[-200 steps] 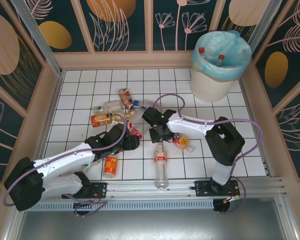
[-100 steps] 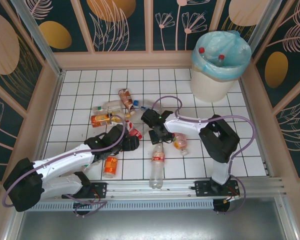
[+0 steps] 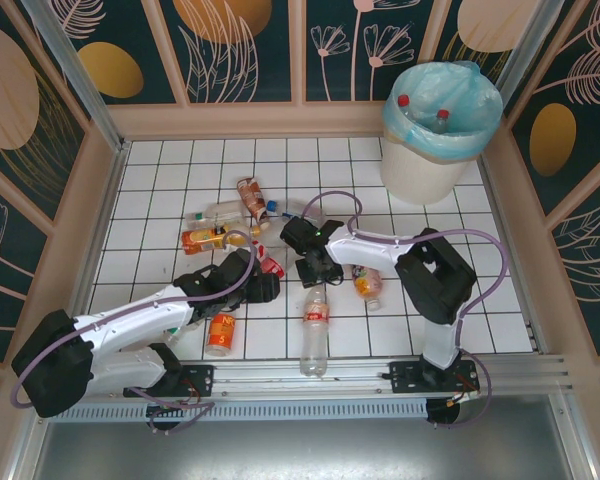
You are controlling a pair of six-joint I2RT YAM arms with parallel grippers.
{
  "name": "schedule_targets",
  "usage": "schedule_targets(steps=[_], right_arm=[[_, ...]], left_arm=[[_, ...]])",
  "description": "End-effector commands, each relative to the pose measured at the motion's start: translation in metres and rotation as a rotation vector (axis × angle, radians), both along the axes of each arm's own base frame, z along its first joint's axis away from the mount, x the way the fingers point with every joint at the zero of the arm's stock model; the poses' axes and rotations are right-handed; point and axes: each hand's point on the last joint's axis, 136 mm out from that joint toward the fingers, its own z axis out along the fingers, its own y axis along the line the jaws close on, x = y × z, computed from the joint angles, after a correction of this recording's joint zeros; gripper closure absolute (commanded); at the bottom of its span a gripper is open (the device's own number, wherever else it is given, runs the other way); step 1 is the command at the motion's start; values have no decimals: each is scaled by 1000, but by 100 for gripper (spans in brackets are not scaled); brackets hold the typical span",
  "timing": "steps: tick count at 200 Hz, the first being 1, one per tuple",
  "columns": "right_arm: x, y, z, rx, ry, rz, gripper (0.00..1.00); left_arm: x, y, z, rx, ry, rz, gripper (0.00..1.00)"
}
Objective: Put the plastic bottles in the bin
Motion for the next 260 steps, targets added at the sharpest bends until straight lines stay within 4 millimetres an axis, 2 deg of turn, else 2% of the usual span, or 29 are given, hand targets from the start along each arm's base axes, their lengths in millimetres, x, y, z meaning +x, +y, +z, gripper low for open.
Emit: schedule_targets(steps=[1, 48, 70, 101, 160, 182, 207, 224, 226, 235, 237, 244, 246, 249, 252, 254, 260], right_arm=[[2, 0, 0, -18, 4, 13, 60], [5, 3, -1, -12, -1, 2, 60], [8, 6, 6, 4, -20, -2, 66], [17, 9, 28, 22, -68, -9, 74], [36, 3, 88, 23, -202, -28, 84], [48, 1, 121, 24, -279, -34, 86], [71, -5, 172, 25, -399, -49, 92], [94, -14, 217, 30, -506, -69, 95], [99, -15, 228, 36, -530, -74, 96], [113, -22, 254, 36, -595, -91, 98], [117, -24, 266, 40, -623, -98, 99], [128, -32, 285, 37, -673, -117, 100], [133, -35, 296, 41, -700, -129, 100], [136, -38, 302, 39, -716, -134, 100], [142, -43, 317, 45, -752, -148, 100], [146, -46, 325, 45, -771, -154, 100], [155, -54, 344, 42, -823, -172, 100]], left_arm=[[6, -3, 11, -32, -37, -1, 20], [6, -4, 14, -25, -40, -4, 20], [5, -1, 16, -37, -45, 6, 20], [8, 3, 28, -36, -78, 20, 20], [23, 3, 73, -41, -181, 36, 20], [28, 3, 93, -51, -228, 47, 20], [36, 4, 121, -56, -288, 56, 20], [43, 2, 144, -59, -338, 58, 20], [43, 1, 147, -60, -344, 57, 20], [48, 0, 160, -61, -374, 56, 20], [49, -1, 163, -61, -382, 57, 20], [53, -4, 173, -64, -405, 52, 20], [54, -5, 177, -67, -412, 51, 21], [56, -6, 179, -65, -420, 49, 21], [57, -7, 178, -56, -422, 43, 21], [59, -9, 190, -72, -440, 44, 21], [63, -13, 200, -78, -461, 37, 21]])
